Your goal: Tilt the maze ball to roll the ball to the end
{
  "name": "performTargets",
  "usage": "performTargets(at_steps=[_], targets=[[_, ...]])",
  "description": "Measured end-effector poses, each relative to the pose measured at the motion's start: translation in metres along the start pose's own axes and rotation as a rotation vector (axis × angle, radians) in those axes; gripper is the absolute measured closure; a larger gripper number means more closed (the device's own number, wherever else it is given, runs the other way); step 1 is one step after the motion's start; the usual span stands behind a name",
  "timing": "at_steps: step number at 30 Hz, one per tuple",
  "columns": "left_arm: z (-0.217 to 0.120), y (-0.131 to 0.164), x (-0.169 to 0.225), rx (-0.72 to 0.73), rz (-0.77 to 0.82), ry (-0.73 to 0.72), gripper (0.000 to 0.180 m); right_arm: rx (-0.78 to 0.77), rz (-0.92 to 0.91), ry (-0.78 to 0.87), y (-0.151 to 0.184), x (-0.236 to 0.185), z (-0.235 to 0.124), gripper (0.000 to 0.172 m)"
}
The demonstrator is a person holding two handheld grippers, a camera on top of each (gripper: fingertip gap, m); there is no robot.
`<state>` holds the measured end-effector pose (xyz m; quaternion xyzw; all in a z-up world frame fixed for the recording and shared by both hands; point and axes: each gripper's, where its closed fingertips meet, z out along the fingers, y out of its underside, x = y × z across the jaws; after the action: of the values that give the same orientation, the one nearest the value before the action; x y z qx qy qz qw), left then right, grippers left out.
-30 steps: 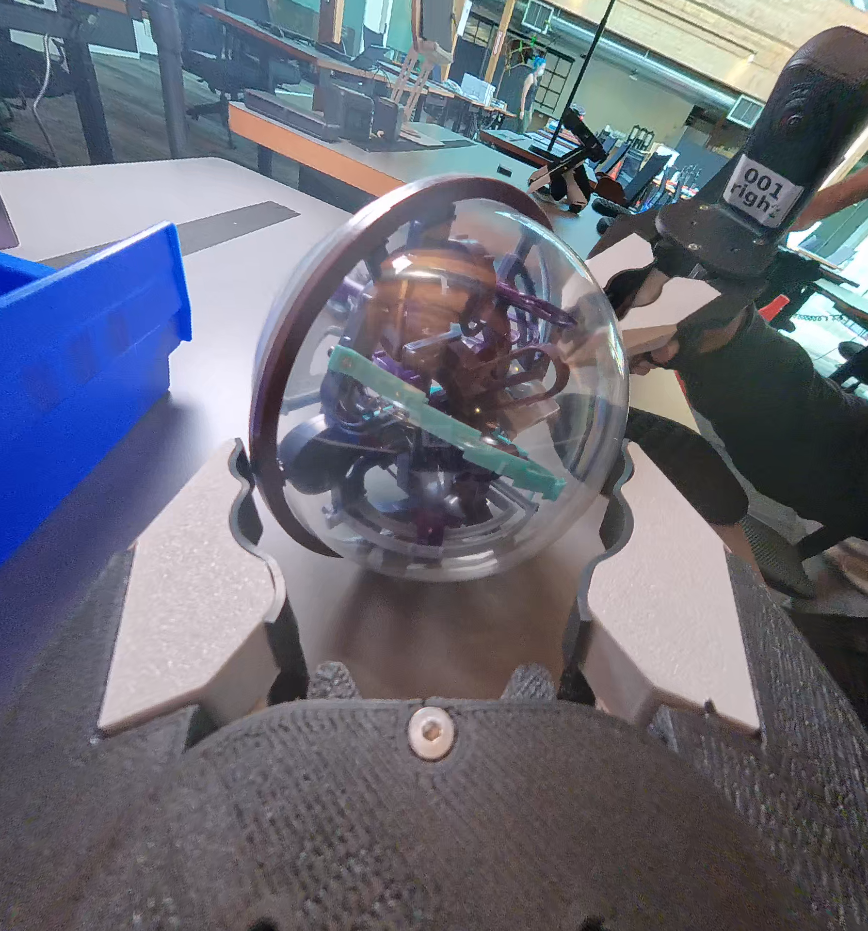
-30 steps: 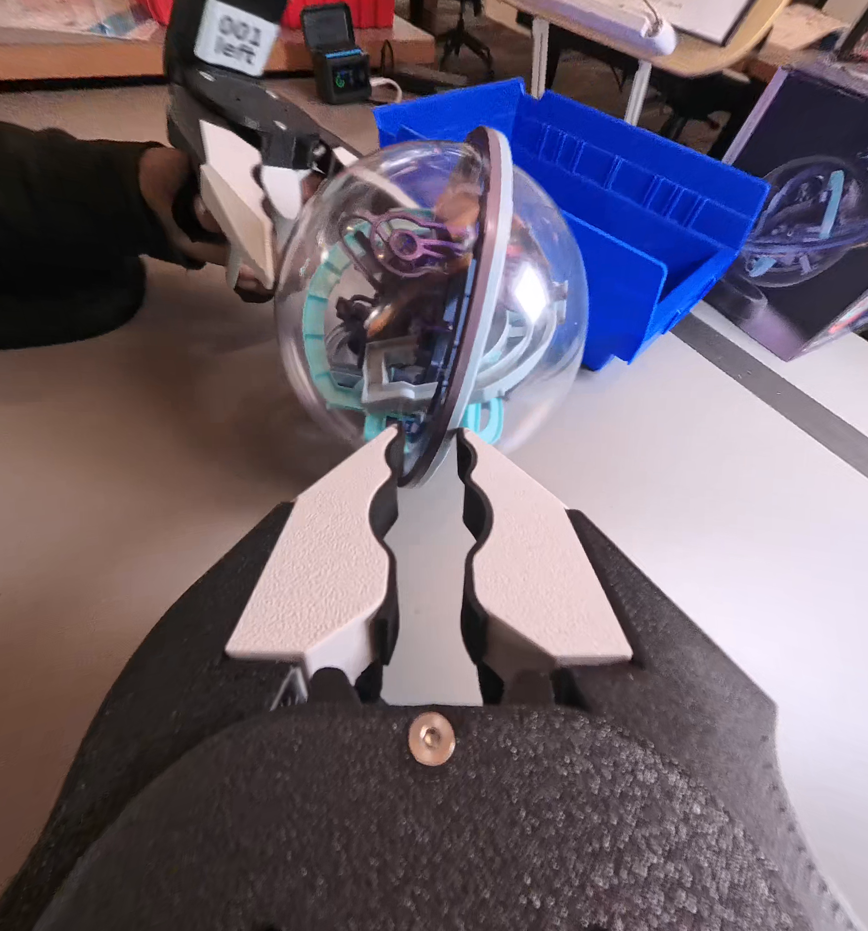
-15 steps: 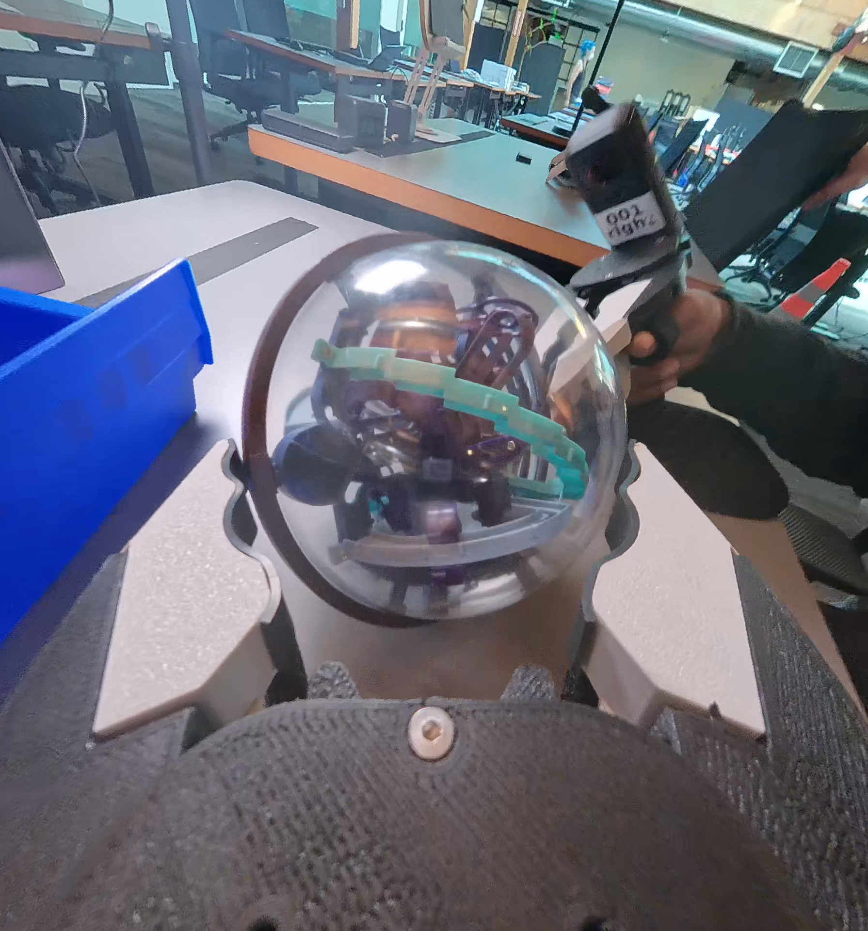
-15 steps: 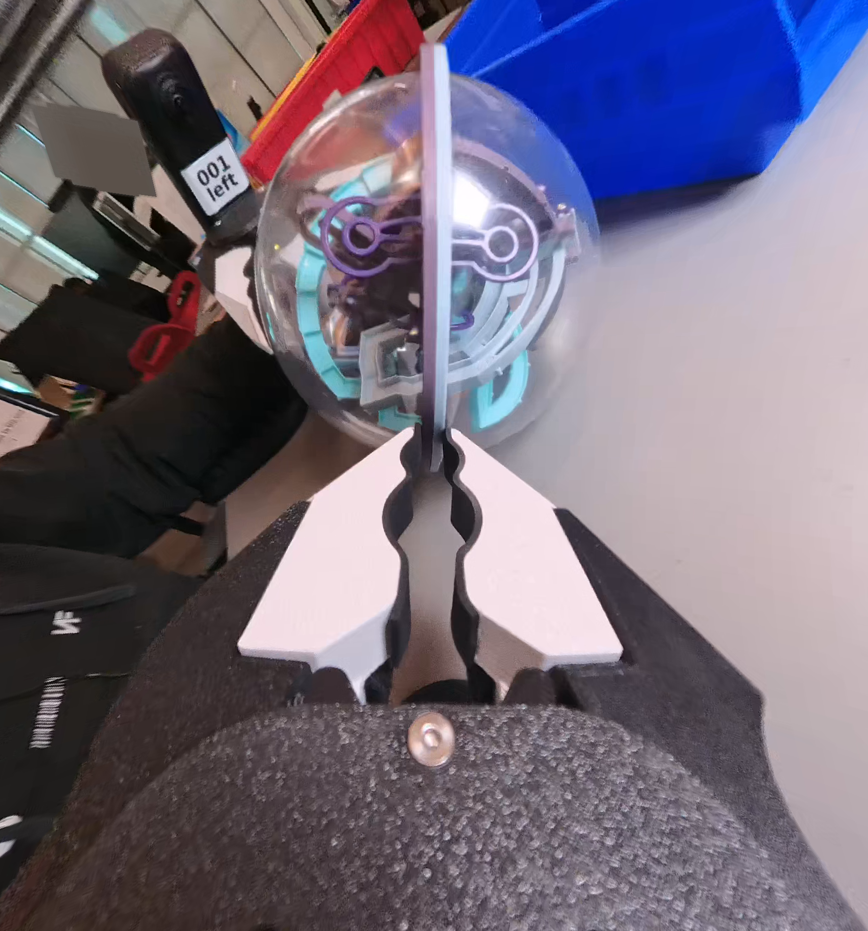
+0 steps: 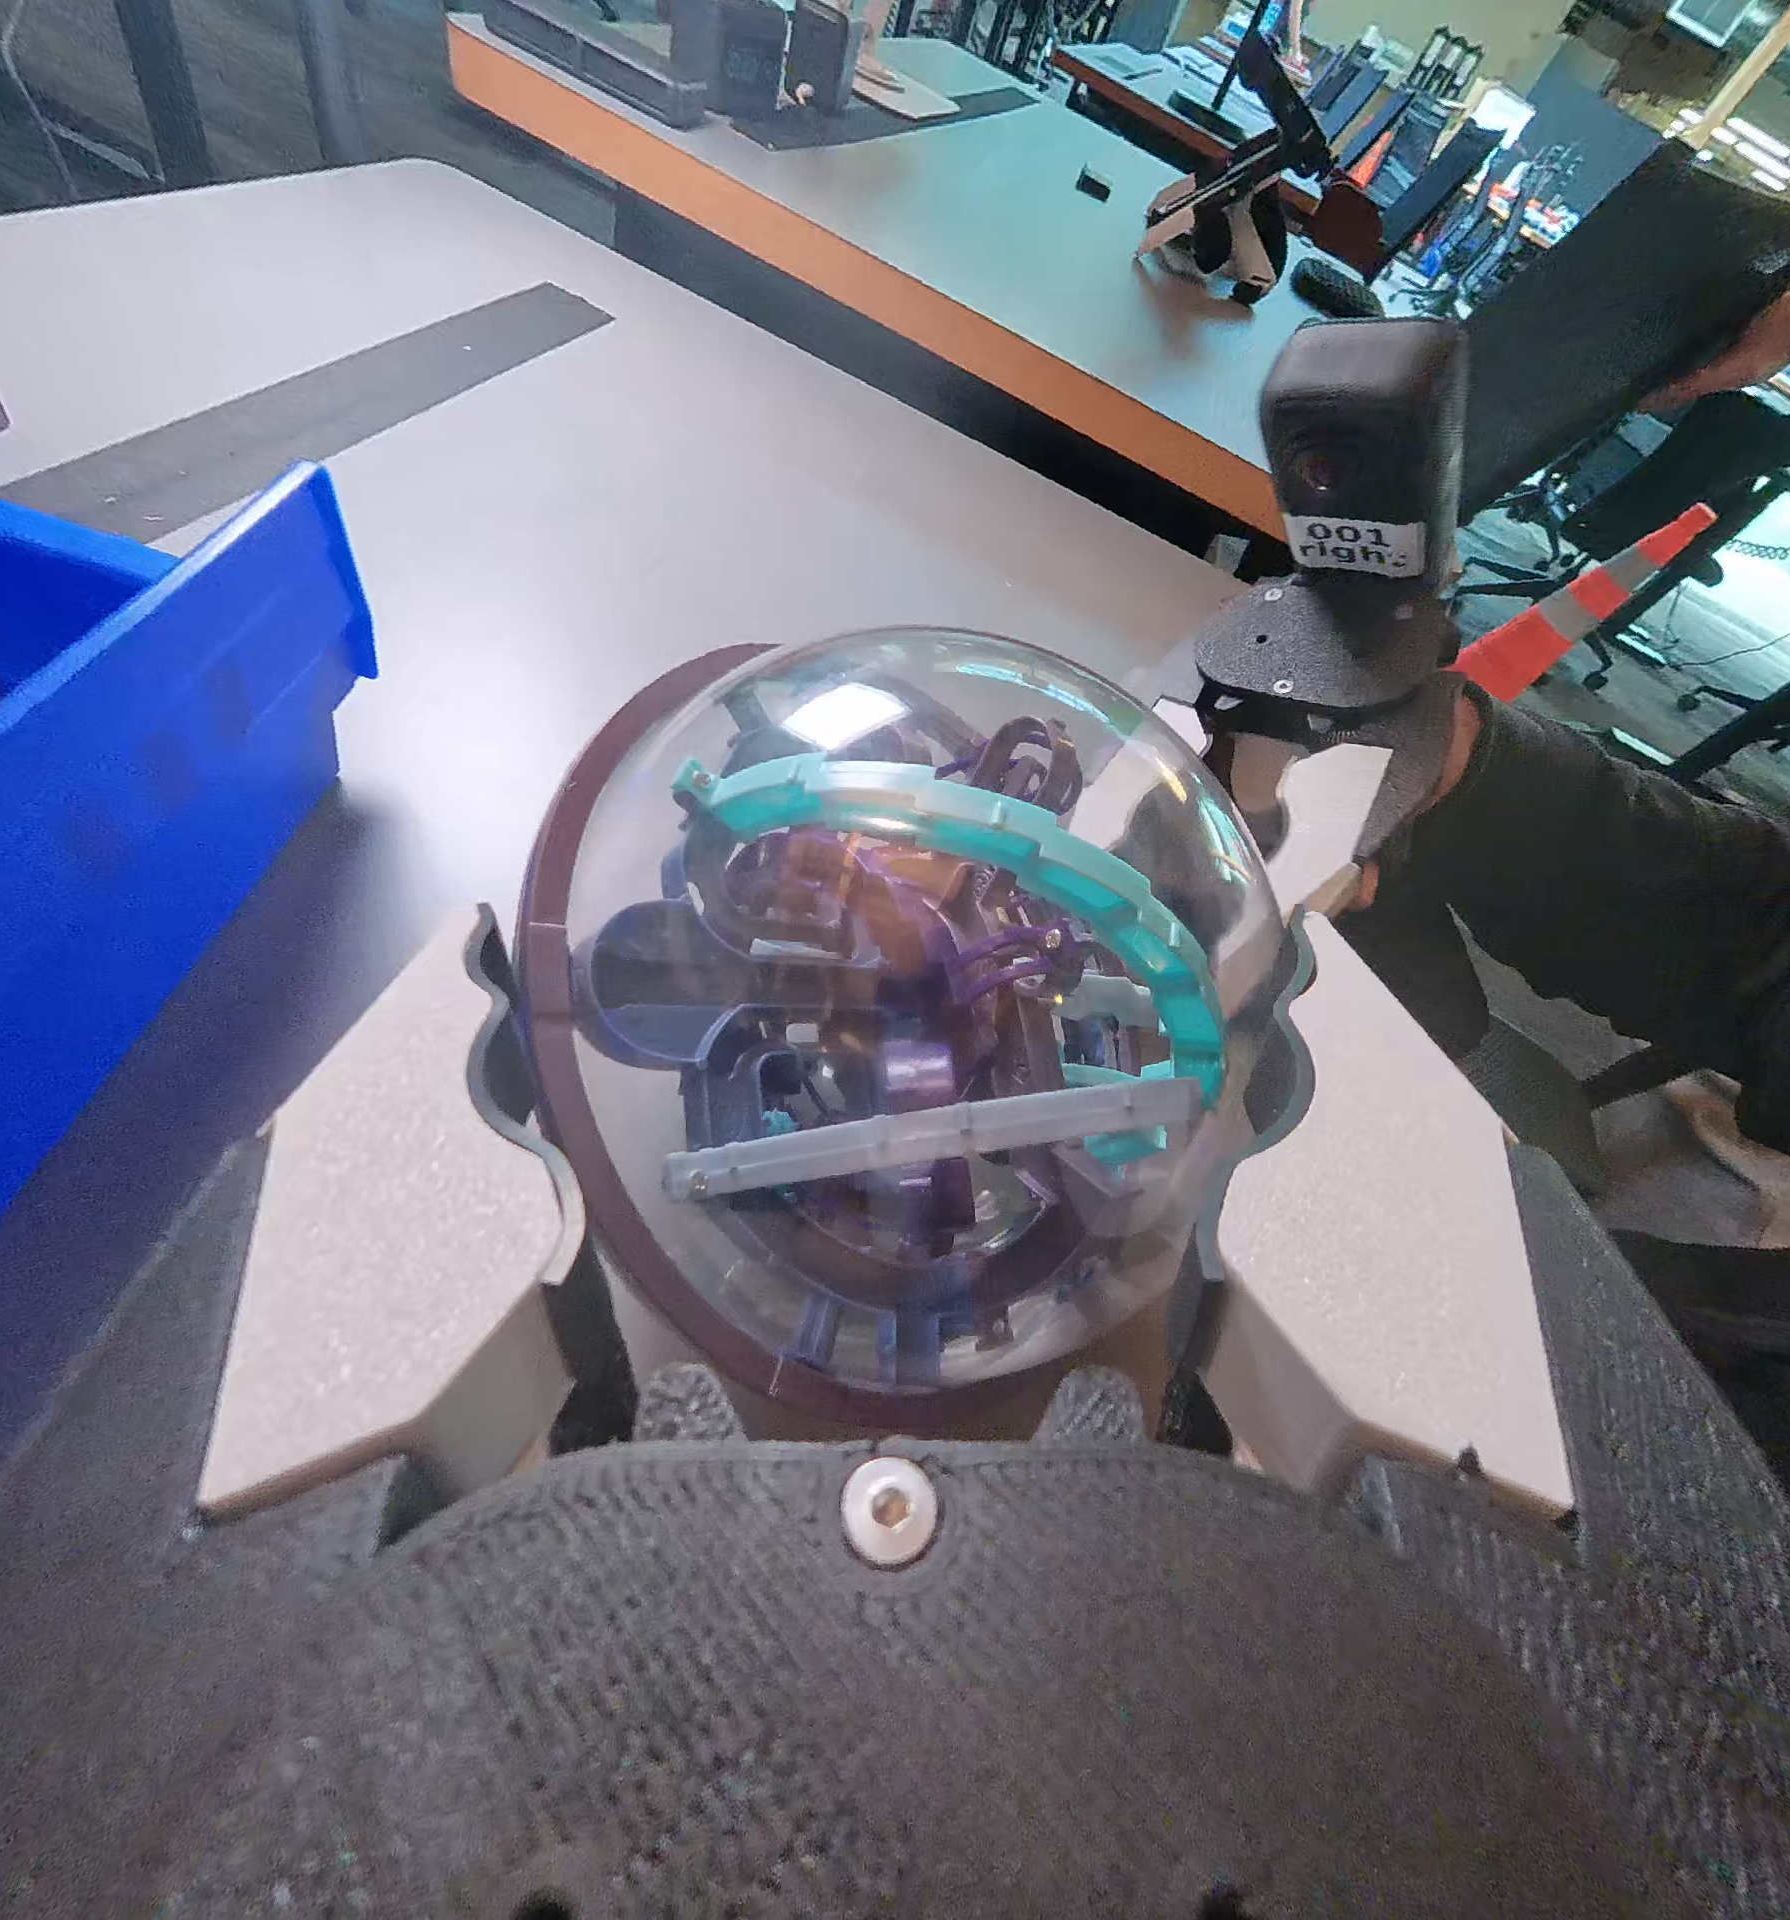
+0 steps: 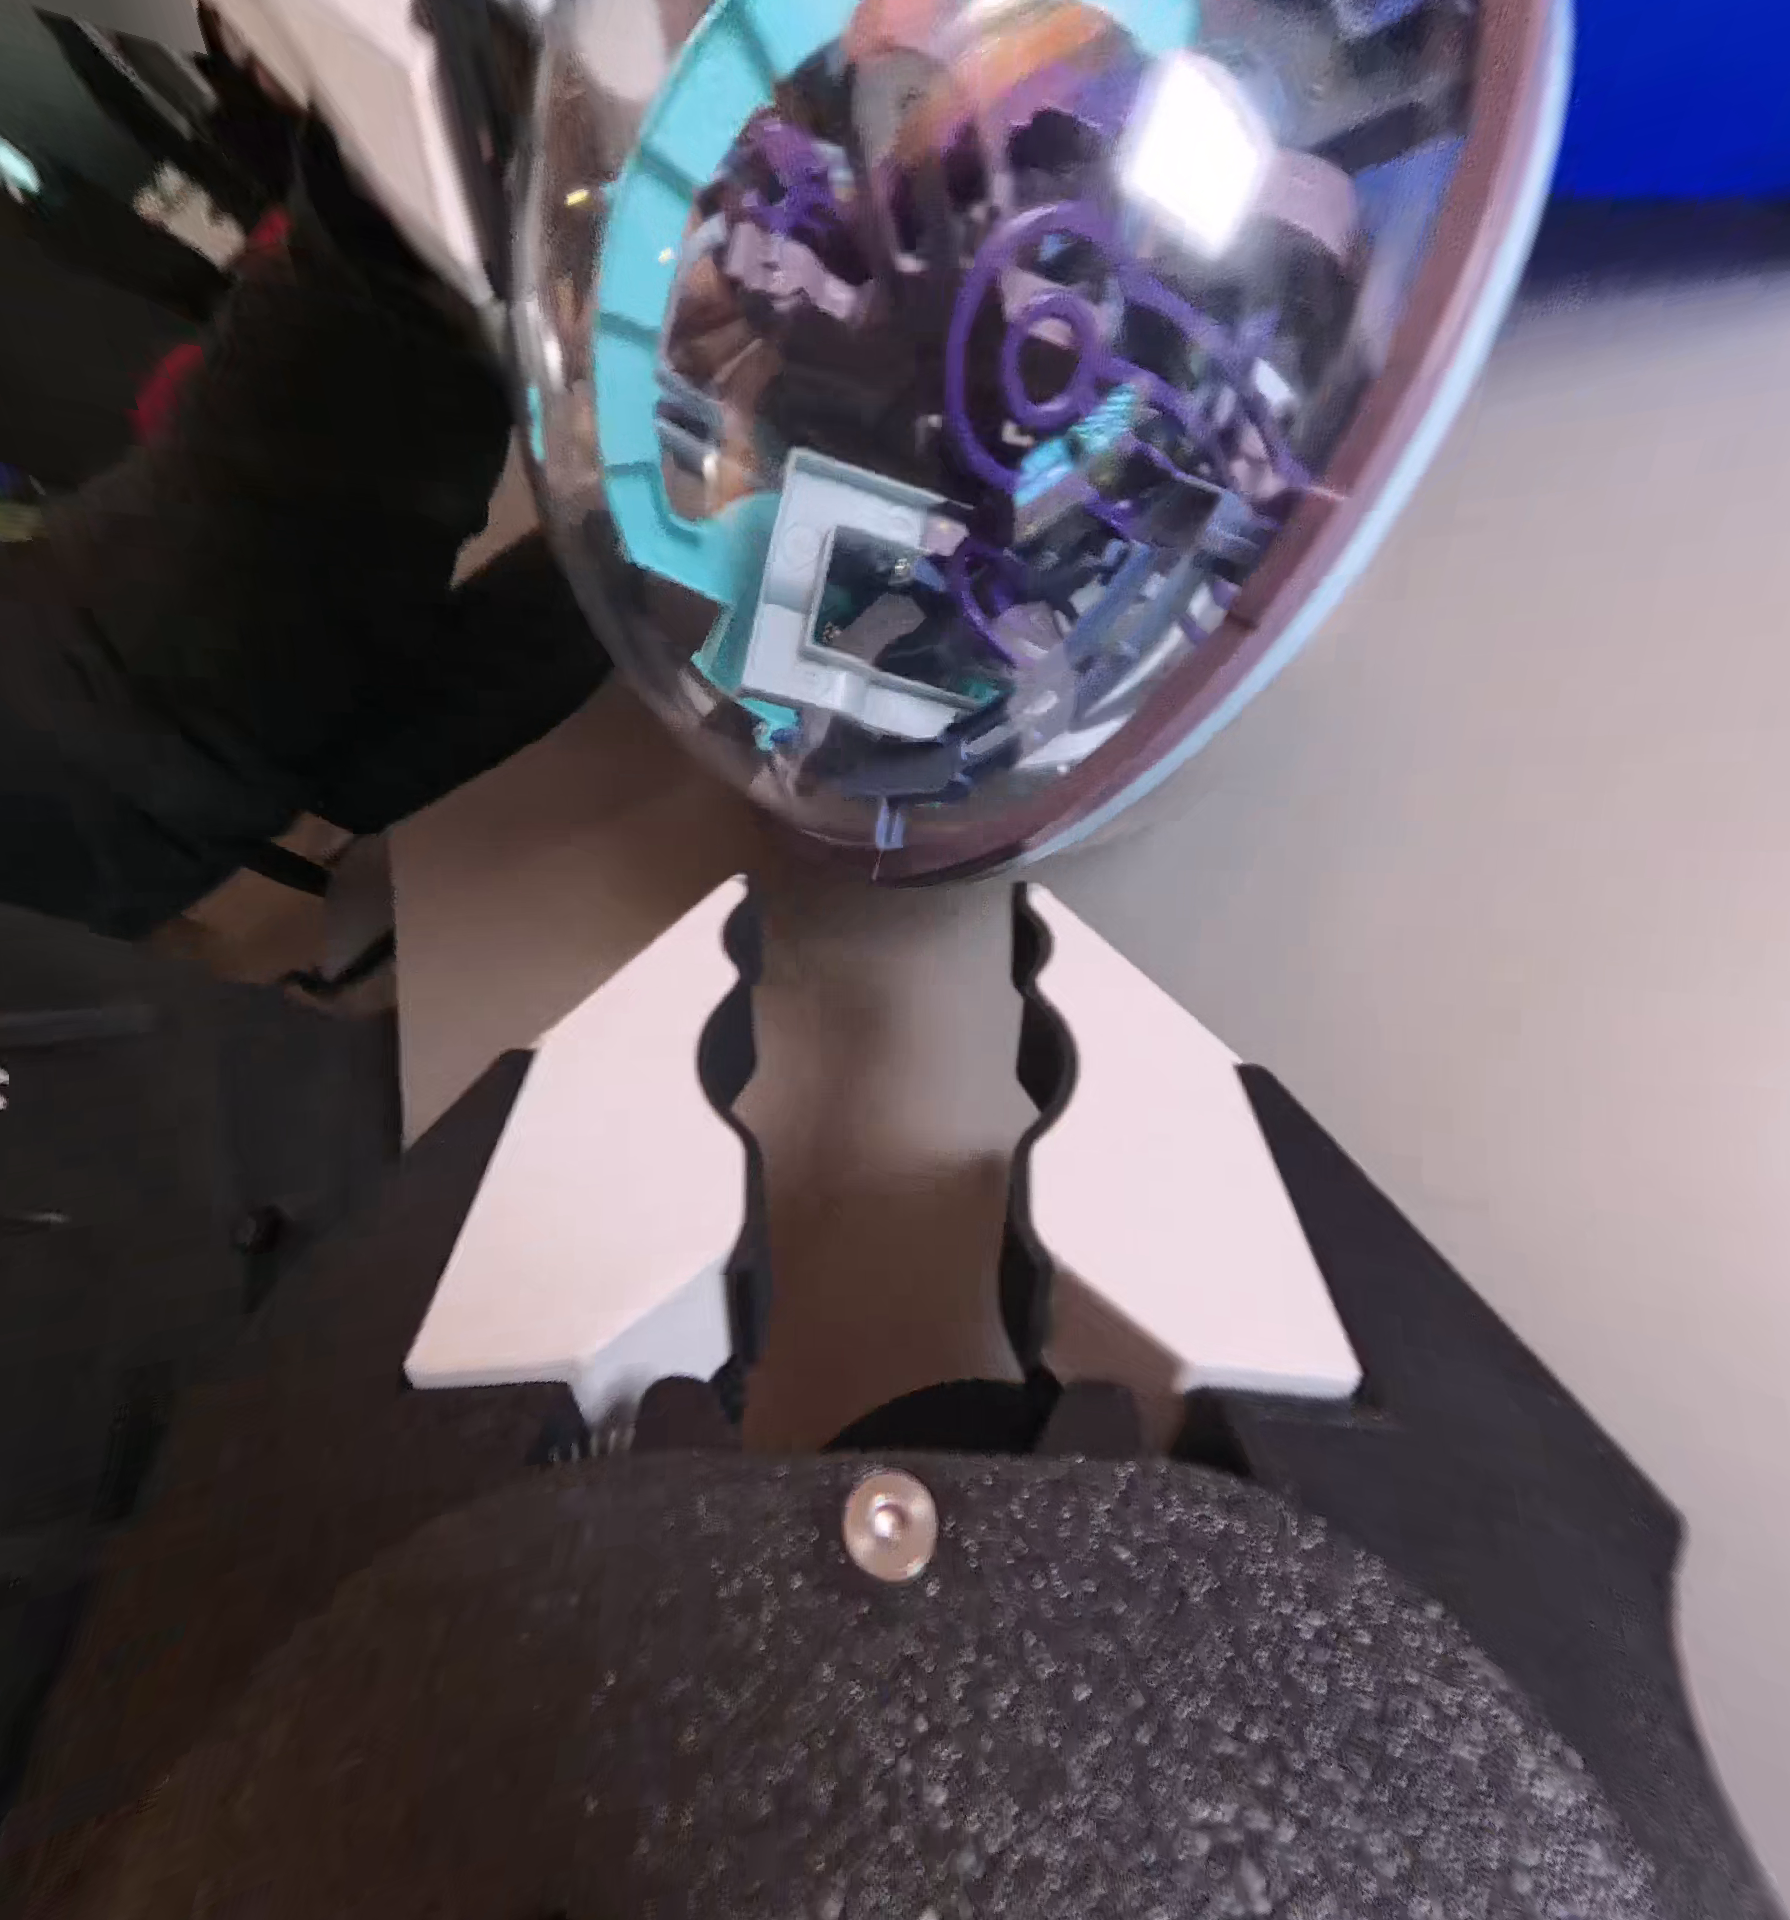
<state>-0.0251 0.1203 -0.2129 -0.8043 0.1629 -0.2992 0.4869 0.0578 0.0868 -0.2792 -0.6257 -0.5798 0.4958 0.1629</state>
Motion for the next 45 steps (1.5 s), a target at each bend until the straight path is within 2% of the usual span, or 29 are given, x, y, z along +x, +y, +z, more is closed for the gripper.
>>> performTargets(at_steps=[3, 4, 7, 11, 16, 21, 24, 35, 40, 45], targets=[[0.001, -0.001, -0.002, -0.009, -0.015, 0.019, 0.041, 0.013, -0.29, 0.144, -0.005, 0.015, -0.008, 0.082], [0.002, -0.002, -0.003, -0.01, -0.022, 0.024, 0.041, 0.034, -0.375, 0.181, -0.01, 0.018, -0.011, 0.073], [0.003, -0.003, -0.006, -0.009, -0.047, 0.037, 0.041, 0.08, -0.551, 0.256, -0.025, 0.027, -0.017, 0.06], [0.004, -0.008, -0.007, 0.014, -0.046, 0.055, 0.042, 0.104, -0.701, 0.286, -0.04, 0.026, -0.013, 0.051], [-0.023, -0.015, 0.003, 0.125, 0.096, 0.094, 0.031, 0.106, -0.711, 0.275, -0.045, 0.028, -0.009, 0.054], [-0.024, 0.033, -0.002, 0.029, 0.237, 0.079, 0.028, 0.124, -0.672, 0.246, -0.045, 0.029, -0.01, 0.062], [-0.009, 0.042, -0.009, -0.001, 0.287, 0.006, 0.029, 0.144, -0.622, 0.219, -0.045, 0.03, -0.007, 0.064], [0.002, 0.031, -0.011, 0.034, 0.097, 0.026, 0.031, 0.139, -0.516, 0.236, -0.042, 0.039, -0.004, 0.062], [-0.001, 0.026, -0.008, 0.028, 0.089, 0.019, 0.032, 0.074, -0.509, 0.245, -0.03, 0.043, 0.001, 0.071], [-0.003, 0.024, -0.007, 0.022, 0.106, -0.003, 0.033, 0.044, -0.517, 0.254, -0.027, 0.046, 0.005, 0.072]])
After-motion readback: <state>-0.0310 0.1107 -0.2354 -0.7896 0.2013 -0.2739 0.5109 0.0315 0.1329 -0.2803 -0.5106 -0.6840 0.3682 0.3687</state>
